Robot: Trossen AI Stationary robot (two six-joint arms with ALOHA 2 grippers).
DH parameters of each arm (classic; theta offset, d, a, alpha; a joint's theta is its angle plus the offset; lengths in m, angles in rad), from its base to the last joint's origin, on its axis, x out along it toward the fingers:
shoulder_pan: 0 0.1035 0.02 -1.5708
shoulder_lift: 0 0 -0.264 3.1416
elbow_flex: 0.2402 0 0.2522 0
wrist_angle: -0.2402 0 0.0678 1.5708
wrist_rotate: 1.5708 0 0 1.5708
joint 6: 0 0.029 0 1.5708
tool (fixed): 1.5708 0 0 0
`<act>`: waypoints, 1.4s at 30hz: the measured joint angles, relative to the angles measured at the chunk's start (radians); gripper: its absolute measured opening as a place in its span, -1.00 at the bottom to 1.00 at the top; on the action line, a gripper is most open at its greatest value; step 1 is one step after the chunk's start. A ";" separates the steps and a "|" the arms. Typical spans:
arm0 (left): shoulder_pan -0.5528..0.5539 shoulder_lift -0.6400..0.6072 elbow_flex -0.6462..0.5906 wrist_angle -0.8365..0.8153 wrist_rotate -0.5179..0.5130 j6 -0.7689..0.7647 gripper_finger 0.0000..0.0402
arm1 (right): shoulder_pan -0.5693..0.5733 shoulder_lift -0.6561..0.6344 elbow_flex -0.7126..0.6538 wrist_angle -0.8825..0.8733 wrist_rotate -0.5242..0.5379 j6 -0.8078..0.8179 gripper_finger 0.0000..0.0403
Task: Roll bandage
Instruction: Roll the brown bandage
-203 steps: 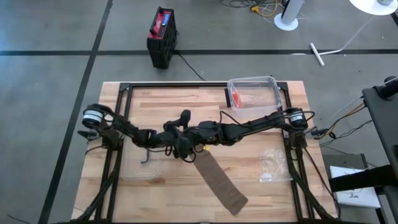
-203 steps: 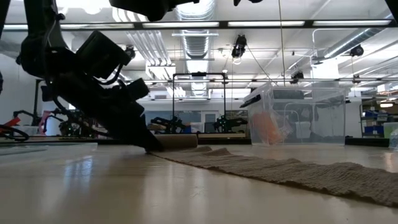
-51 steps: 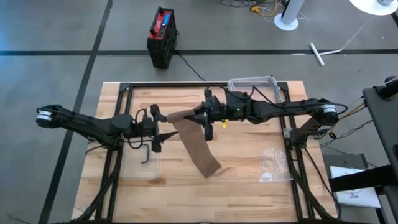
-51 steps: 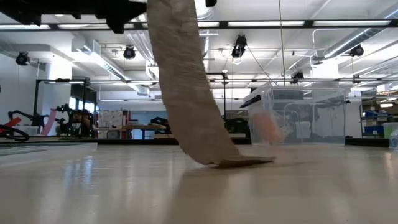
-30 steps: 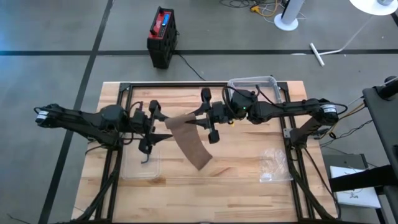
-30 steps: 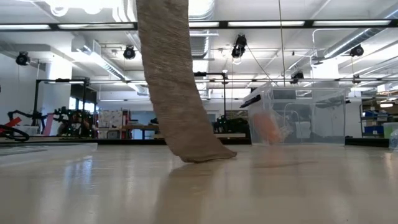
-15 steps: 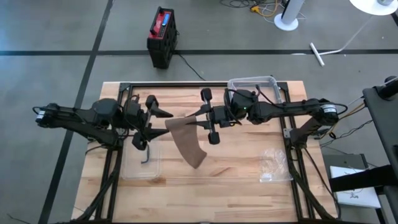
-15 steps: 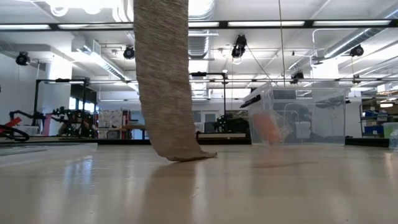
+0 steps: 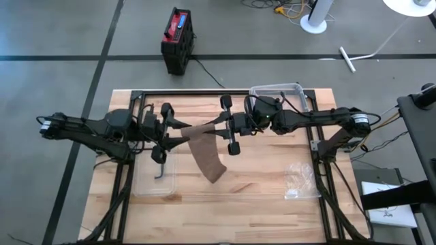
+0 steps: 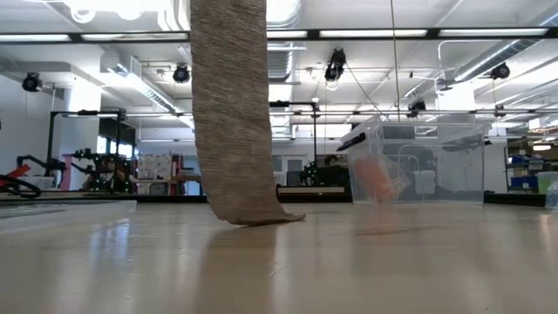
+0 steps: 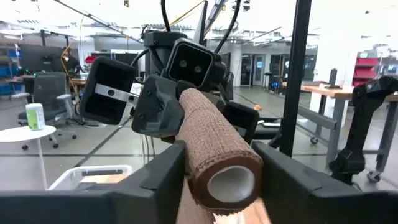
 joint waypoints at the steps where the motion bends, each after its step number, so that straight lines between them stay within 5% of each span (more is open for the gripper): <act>1: 0.000 0.003 0.000 0.000 0.000 0.016 -0.21 | 0.000 0.000 0.000 -0.001 -0.001 0.013 -0.64; 11: 0.000 0.013 -0.001 -0.037 -0.037 0.132 -0.72 | 0.001 -0.004 0.000 -0.049 -0.002 0.178 -0.40; 28: 0.000 -0.009 -0.002 -0.163 -0.068 0.381 -0.69 | 0.000 -0.015 0.000 -0.180 -0.003 0.734 0.40; 42: 0.000 -0.007 -0.002 -0.202 -0.120 0.491 -0.68 | 0.000 -0.013 0.000 -0.178 0.078 0.962 0.51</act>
